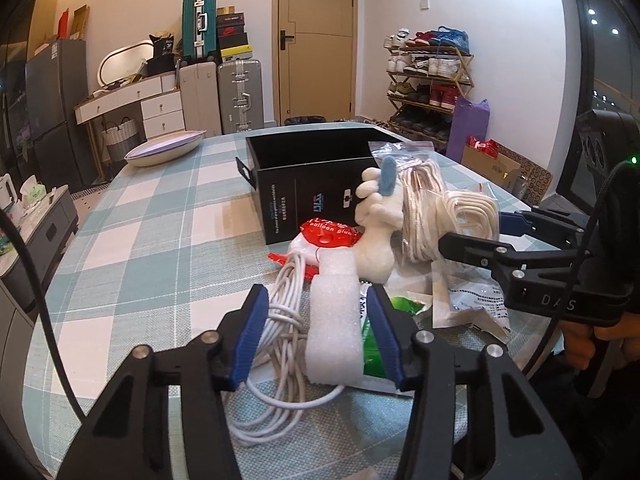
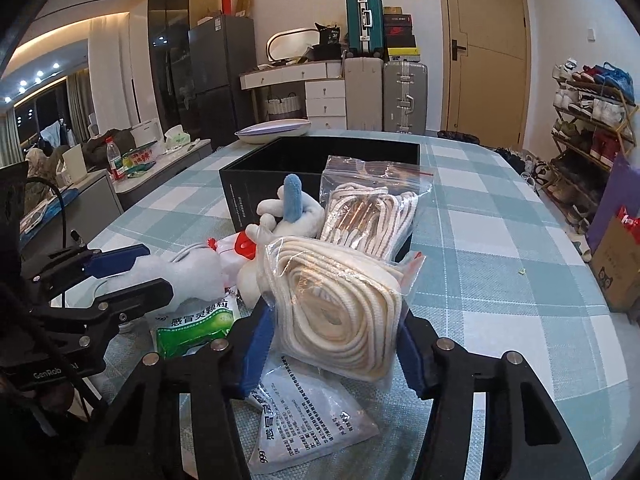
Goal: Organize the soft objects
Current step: 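Close the left tool on the white foam block, then carry the foam block in the left tool while the right tool carries the rope bag to the black box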
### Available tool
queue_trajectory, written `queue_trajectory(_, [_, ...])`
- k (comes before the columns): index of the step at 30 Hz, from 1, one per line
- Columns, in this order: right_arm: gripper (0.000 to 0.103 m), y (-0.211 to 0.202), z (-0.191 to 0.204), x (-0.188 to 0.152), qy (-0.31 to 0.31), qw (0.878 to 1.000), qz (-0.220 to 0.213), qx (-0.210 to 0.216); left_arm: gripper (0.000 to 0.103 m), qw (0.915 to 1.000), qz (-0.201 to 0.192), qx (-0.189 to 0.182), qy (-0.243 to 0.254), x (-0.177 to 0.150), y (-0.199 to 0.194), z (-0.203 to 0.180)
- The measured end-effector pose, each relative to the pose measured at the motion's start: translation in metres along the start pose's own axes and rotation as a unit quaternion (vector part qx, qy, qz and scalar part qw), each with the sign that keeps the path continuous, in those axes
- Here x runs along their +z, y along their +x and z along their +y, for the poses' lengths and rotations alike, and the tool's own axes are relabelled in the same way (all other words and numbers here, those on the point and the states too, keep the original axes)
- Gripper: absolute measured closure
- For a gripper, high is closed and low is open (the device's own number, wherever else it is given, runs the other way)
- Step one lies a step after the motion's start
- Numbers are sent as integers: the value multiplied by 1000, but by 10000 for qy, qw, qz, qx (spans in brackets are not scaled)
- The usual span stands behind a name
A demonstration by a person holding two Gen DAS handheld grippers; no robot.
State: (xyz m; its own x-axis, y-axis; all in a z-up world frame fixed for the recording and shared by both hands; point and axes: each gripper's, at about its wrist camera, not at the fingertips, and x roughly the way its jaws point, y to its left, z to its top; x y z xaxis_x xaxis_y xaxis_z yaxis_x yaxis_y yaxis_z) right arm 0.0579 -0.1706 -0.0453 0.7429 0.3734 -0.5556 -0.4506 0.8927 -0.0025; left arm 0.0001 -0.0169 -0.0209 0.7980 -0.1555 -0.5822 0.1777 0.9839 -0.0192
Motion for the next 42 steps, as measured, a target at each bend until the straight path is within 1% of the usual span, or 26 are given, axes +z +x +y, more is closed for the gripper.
queue_trajectory(3, [47,-4,-1,0,-14,10000,-72,-28,59,9999,-24,-54,95,1,-2,-4])
queue_trajectory(6, [47,-8,0,-1,-51,9999,-127,-68,68,9998,28,-84,198,0,-1,-8])
queue_trajectory(7, [47,-10,1,-1,-55,9999,-148,-70,74,9997,49,-94,217,0,1,-9])
queue_trajectory(8, [47,-11,0,-1,-55,9998,-172,-64,79,9997,84,-116,215,0,2,-9])
queue_trajectory(9, [47,-13,0,0,-55,9998,-199,-64,80,9997,101,-138,193,0,2,-9])
queue_trajectory(10, [47,-13,0,0,-55,9997,-215,-73,83,9997,81,-156,170,0,2,-9])
queue_trajectory(21, [47,-25,-2,7,-10,9989,-471,25,83,9991,-230,-355,-3,12,-19,-5])
queue_trajectory(31, [47,-41,-8,25,56,9972,-709,245,83,9985,-492,-234,-95,37,-28,1])
queue_trajectory(36, [47,-49,-8,33,-61,9961,-836,264,83,9981,-583,-193,-104,48,-29,2])
queue_trajectory(42, [47,-54,-8,47,-109,9948,-960,331,83,9973,-644,-190,-305,63,-22,12])
